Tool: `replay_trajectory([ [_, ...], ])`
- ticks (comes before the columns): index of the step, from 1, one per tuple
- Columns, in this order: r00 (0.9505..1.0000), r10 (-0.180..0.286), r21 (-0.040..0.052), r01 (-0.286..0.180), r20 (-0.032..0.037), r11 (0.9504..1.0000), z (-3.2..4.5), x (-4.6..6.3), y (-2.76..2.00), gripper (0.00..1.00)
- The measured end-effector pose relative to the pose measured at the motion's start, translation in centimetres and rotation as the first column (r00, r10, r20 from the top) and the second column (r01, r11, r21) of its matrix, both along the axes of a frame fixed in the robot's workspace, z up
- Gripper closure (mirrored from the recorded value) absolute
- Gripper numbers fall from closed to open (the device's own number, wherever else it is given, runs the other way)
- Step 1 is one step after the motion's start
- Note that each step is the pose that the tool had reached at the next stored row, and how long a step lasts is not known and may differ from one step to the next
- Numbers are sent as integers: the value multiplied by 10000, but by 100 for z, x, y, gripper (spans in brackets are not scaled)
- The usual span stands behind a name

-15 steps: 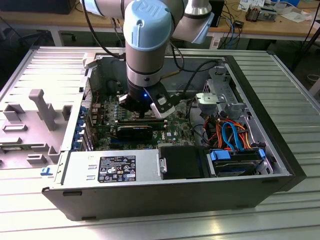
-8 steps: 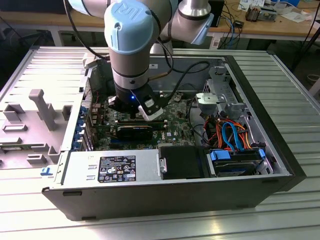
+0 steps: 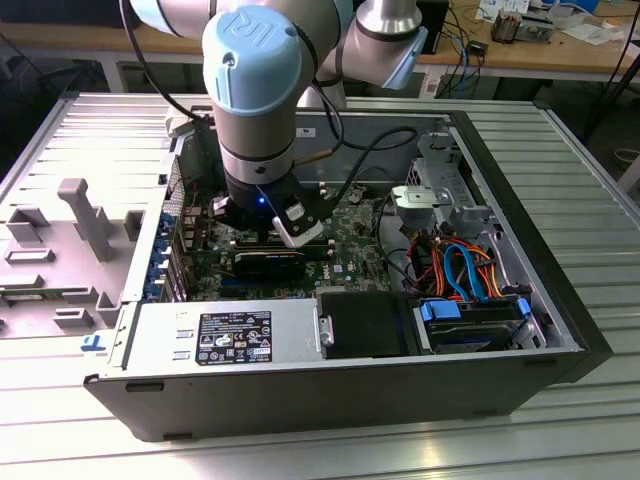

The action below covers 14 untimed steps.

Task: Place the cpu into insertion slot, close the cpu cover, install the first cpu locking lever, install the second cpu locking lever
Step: 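Install the second cpu locking lever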

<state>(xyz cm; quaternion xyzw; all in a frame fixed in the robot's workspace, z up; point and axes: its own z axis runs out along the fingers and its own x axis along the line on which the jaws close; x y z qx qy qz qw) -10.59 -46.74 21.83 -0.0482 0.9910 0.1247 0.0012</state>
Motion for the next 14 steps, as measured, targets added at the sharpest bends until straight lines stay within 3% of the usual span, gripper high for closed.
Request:
replay_trajectory([
  [14,10000,89,54,-89,0,9999,-113,-4,8,89],
])
